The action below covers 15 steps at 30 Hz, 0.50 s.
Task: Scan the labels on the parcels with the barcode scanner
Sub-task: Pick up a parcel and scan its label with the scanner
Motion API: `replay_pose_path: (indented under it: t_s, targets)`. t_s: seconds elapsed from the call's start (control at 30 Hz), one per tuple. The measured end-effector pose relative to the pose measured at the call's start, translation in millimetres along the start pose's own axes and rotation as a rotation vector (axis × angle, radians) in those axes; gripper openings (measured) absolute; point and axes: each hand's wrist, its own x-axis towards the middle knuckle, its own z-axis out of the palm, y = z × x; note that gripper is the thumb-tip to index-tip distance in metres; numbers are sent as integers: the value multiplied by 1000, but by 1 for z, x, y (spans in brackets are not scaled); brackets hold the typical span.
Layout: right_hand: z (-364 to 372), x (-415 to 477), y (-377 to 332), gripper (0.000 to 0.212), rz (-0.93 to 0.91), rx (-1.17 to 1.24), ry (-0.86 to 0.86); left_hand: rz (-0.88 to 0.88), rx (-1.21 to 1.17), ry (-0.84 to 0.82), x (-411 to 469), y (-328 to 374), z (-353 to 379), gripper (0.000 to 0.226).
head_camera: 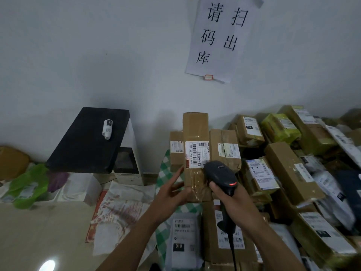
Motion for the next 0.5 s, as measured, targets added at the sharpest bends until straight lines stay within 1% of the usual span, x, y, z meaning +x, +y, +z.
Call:
replay_pose_path:
  t_s: [0.1,0.17,0.23,0.33,0.43,0.5]
  targets:
    - [-1,-1,-2,37,-13,-87,-30,38,-3,43,6,8,-1,55]
    - [1,-1,-6,42,-22,-156,-47,40,-18,114,10,14,-2,50]
    - [3,0,-8,47,-34,-221,-73,49,23,153,13,19,-5,49]
    - [2,1,-12,40,-56,-278,-108,80,202,112,16,26,-17,46]
    - [-3,1,-18,35,-53,-300,-72,67,377,133,21,31,-35,48]
    - [-6,3,-21,30,-60,-356,-41,32,470,144,27,31,-52,50]
